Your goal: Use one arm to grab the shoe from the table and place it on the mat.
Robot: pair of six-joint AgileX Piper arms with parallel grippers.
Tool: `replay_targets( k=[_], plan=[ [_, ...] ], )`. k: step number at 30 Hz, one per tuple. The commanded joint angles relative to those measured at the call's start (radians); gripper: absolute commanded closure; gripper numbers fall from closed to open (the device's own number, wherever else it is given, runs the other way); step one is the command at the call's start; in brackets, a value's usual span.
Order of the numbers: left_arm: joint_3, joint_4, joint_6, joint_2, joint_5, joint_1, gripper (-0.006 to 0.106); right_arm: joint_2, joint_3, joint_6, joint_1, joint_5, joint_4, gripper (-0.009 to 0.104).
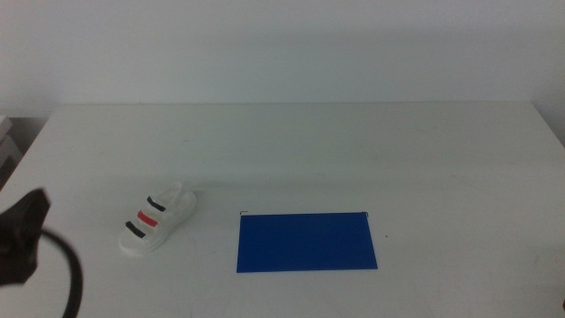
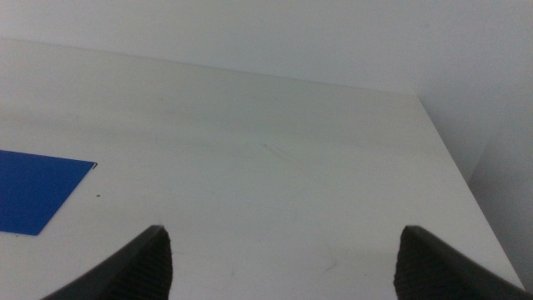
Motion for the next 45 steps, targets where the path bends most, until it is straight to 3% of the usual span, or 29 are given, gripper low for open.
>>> replay_targets(
  k=[1, 10, 18, 26, 45],
  plan=[
    [-0.084, -0.002, 0.004, 0.073, -0.082, -0.034, 0.007, 0.004, 0.005, -0.01, -0.001, -0.073, -0.01, 0.017],
    [-0.348, 0.052, 0.005, 0.348, 0.041, -0.115, 0.007, 0.004, 0.005, -0.01, -0.001, -0.073, -0.01, 0.017],
    [-0.725, 0.097, 0.037, 0.558, 0.514, -0.177, 0.007, 0.004, 0.005, -0.01, -0.001, -0.073, -0.01, 0.017],
    [-1.0, 0.06, 0.183, 0.762, 0.877, -0.198, 0.007, 0.004, 0.005, -0.01, -0.001, -0.073, -0.01, 0.017],
    [-1.024, 0.038, 0.226, 0.952, 0.95, -0.198, 0.007, 0.004, 0.005, -0.01, -0.001, -0.073, -0.01, 0.017]
  ],
)
